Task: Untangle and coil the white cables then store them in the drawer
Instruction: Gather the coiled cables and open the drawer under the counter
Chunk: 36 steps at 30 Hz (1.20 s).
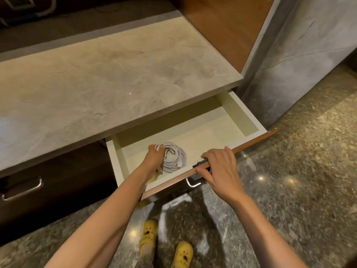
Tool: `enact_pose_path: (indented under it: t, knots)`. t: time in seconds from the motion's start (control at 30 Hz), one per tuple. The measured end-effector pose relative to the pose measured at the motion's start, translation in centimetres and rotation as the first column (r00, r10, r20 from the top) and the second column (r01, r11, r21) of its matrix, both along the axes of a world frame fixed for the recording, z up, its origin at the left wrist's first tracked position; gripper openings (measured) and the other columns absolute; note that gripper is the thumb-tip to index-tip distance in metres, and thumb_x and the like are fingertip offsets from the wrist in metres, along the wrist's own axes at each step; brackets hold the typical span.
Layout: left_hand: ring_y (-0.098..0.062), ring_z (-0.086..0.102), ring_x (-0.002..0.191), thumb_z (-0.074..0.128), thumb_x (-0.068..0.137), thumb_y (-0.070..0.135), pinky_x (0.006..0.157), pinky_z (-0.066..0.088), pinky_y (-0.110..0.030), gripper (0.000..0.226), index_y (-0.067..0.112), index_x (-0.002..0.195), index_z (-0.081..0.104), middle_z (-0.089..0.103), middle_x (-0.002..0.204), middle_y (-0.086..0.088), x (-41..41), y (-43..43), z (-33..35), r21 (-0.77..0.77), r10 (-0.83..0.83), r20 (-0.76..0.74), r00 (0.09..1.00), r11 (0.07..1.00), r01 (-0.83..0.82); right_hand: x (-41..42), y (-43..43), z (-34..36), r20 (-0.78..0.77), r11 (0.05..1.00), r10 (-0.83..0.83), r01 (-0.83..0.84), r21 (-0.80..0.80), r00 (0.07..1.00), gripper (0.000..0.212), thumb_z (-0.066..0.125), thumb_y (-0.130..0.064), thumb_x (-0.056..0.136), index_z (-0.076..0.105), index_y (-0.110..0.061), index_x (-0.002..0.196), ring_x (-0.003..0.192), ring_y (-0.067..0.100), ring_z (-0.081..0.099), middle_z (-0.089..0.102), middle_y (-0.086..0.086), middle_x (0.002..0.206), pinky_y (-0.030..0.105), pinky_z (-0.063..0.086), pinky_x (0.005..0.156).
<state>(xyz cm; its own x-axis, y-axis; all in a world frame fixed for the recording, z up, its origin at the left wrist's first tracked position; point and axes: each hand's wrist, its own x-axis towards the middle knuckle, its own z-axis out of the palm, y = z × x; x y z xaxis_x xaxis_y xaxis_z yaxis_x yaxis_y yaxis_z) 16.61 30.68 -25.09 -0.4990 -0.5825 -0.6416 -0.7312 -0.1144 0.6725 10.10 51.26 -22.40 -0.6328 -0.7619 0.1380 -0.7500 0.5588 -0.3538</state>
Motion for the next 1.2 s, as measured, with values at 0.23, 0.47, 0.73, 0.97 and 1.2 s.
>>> enact_pose_path:
  t: [0.23,0.47,0.73,0.97,1.2]
  knots:
    - [-0.024,0.028,0.139,0.043,0.096,0.035,0.113,0.021,-0.034,0.057,0.012,0.145,0.028,0.032,0.152,-0.007,1.9,1.4,4.3,-0.481,-0.471,0.045,0.881,0.762,0.433,-1.2,-1.5,-0.4,-0.028,1.0,0.011,-0.011,0.002,1.0,0.06,0.023,-0.061,0.091,0.058,-0.016,0.11,0.106,0.017,0.046,0.058,-0.001,0.105,0.033,0.008,0.112]
    - [-0.017,0.041,0.132,0.045,0.093,0.021,0.107,0.032,-0.032,0.051,0.027,0.142,0.034,0.044,0.145,0.002,4.2,2.1,4.9,-0.727,-0.716,0.122,0.688,0.407,0.553,-2.9,-4.9,0.6,0.279,0.932,-0.036,0.133,-0.337,0.96,0.033,0.045,-0.039,0.092,0.062,-0.017,0.11,0.112,0.013,0.05,0.059,-0.006,0.111,0.014,0.016,0.109]
    - [-0.018,0.029,0.139,0.05,0.091,0.024,0.116,0.019,-0.033,0.053,0.015,0.141,0.038,0.037,0.149,-0.004,2.5,-2.4,6.2,-0.778,-0.653,-0.113,0.749,0.527,0.343,2.7,-8.8,-3.8,0.995,0.512,-0.104,0.857,0.061,-0.008,0.034,0.044,0.0,0.096,0.05,0.004,0.129,0.111,0.026,0.057,0.057,0.019,0.124,0.028,0.042,0.097]
    - [-0.02,-0.001,0.146,0.024,0.099,0.04,0.117,-0.003,-0.039,0.056,0.018,0.149,0.012,0.004,0.159,-0.004,3.3,-10.8,8.2,-0.797,-0.443,0.356,0.823,0.315,0.515,2.1,-13.5,-2.4,0.999,0.602,0.043,0.797,-0.048,0.027,0.045,0.032,0.006,0.097,0.038,-0.005,0.14,0.117,0.012,0.047,0.049,0.001,0.121,0.028,0.032,0.111]
    - [-0.018,-0.009,0.146,0.01,0.096,0.049,0.116,-0.007,-0.038,0.061,0.02,0.149,0.0,-0.005,0.159,-0.001,3.4,-11.6,7.1,-0.746,-0.452,0.447,0.772,0.288,0.6,1.2,-16.0,-2.7,0.989,0.685,0.148,0.72,-0.115,0.017,0.065,0.023,0.014,0.095,0.009,-0.016,0.151,0.145,0.013,0.016,0.018,0.0,0.158,0.03,0.016,0.117]
